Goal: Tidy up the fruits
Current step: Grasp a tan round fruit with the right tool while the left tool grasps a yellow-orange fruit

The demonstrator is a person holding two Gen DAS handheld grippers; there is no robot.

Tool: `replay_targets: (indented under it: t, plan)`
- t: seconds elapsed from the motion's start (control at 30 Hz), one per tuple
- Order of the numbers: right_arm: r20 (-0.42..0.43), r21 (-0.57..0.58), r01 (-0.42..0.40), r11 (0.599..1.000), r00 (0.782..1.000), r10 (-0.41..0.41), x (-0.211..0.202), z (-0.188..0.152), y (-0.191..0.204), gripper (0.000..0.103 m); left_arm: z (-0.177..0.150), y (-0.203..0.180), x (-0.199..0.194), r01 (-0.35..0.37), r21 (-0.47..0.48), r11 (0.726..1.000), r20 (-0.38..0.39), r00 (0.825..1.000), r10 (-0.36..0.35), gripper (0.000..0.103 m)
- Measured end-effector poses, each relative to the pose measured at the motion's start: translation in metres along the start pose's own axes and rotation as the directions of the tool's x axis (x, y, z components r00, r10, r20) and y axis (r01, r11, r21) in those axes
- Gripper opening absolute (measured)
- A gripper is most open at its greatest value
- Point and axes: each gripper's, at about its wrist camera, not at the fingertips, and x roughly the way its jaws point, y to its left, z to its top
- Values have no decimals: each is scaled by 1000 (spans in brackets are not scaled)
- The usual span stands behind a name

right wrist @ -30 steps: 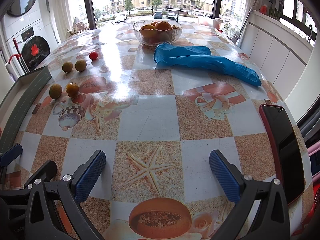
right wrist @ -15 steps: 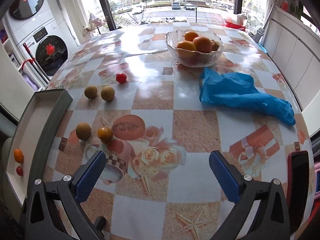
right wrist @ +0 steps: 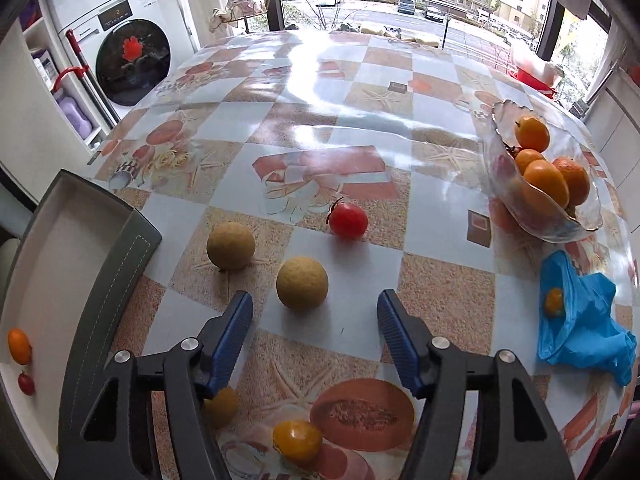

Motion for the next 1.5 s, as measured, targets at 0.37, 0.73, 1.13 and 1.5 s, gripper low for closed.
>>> replay_targets:
  t: [0.37, 0.73, 1.13, 1.5]
  plan:
    - [69, 22, -22, 1000, 997, 20, -41, -43, -28, 28, 0, 0, 0, -1, 0, 1000, 0, 1000, 1, 102]
    - [136, 210, 40, 977, 988, -70, -98, -172, -100, 28, 16, -6, 6, 32, 17, 999, -54, 998, -31, 93]
    - [236, 299, -21, 954, 970, -52, -117, -218, -123, 28, 78, -36, 51, 104, -30, 994, -93, 990, -107, 73]
    - [279, 346, -88, 934, 960, -13, -116, -224, -133, 28, 91, -54, 61, 43, 53, 998, -35, 999, -41, 23]
